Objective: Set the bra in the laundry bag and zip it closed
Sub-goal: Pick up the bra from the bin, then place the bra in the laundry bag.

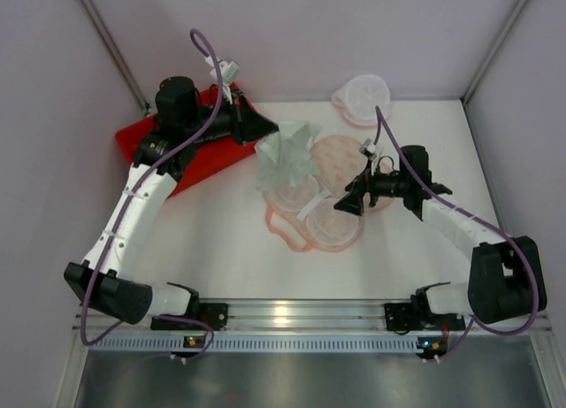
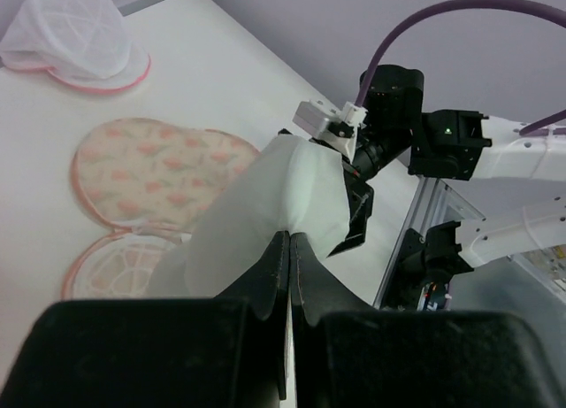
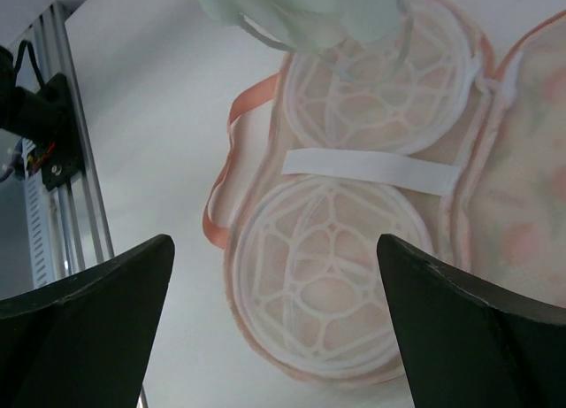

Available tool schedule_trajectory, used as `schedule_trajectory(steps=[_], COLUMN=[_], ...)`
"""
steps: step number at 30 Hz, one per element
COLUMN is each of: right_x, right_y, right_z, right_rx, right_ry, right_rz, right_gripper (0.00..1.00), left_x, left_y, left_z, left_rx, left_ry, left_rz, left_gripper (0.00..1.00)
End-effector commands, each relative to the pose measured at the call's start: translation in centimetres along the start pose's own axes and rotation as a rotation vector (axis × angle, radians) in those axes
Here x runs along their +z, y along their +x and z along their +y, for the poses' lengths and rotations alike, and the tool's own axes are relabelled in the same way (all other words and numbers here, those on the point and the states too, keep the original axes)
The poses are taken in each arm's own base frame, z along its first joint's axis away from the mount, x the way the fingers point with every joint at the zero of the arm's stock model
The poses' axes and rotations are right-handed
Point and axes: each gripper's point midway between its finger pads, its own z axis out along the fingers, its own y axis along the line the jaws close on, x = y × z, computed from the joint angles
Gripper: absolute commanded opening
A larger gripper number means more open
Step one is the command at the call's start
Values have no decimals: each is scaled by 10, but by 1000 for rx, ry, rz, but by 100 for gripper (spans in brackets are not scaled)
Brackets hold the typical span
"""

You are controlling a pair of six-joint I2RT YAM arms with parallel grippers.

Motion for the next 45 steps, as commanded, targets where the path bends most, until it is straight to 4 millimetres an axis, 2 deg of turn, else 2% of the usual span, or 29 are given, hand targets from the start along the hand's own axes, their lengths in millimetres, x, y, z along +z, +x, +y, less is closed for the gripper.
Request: schedule_trajectory(steps=[1,5,8,12,13,14,15,17,21,24,31,32,34,35,37,38,40,41,42,43,45], right_x=[-7,-6,-3,8,10,10,15,15,3,6,10,9,9,10,11,9,7,3,2,-2,-10], right_y=[-49,-60,-76,-84,-85,-97,-94,-100,-129,-136,-142,-143,-143,-143,-142,-142,-142,-145,-142,-143,-143], right_z=[-13,-31,-39,-54,-53,-48,-52,-44,-17,-9,13,17,20,22,22,25,29,34,37,40,47], right_rx=[-81,-107,-134,-84,-70,-48,-10,17,85,98,46,34,14,14,13,5,-4,-15,-17,-23,-37], right_ry=[21,59,68,63,38,5,-19,-92,-299,-371,-406,-413,-419,-423,-426,-429,-434,-439,-445,-446,-448], right_rz=[-186,-234,-297,-344,-354,-400,-405,-435,-572,-576,-576,-575,-570,-568,-561,-561,-558,-560,-549,-548,-547], right_gripper=[99,99,99,99,99,99,99,100,99,99,74,73,82,81,72,62,51,40,34,24,15], left_x=[0,5,7,14,14,15,16,17,16,17,18,19,19,19,20,19,20,19,19,19,19], left_y=[-38,-44,-54,-55,-54,-54,-53,-53,-53,-52,-54,-53,-53,-54,-54,-54,-52,-52,-50,-48,-45], left_z=[-26,-29,-36,-41,-43,-45,-48,-52,-57,-59,-58,-57,-59,-58,-58,-59,-57,-57,-56,-54,-51], left_rx=[42,27,12,-12,-23,-27,-32,-36,-35,-40,-59,-65,-69,-73,-77,-74,-74,-75,-72,-79,-97], left_ry=[69,89,117,141,151,161,174,189,203,210,205,203,214,212,211,213,209,206,202,188,177], left_rz=[-100,-103,-113,-100,-94,-91,-85,-81,-80,-76,-85,-85,-85,-86,-87,-87,-86,-87,-85,-89,-87], left_gripper=[0,0,0,0,0,0,0,0,0,0,0,0,0,0,0,0,0,0,0,0,0])
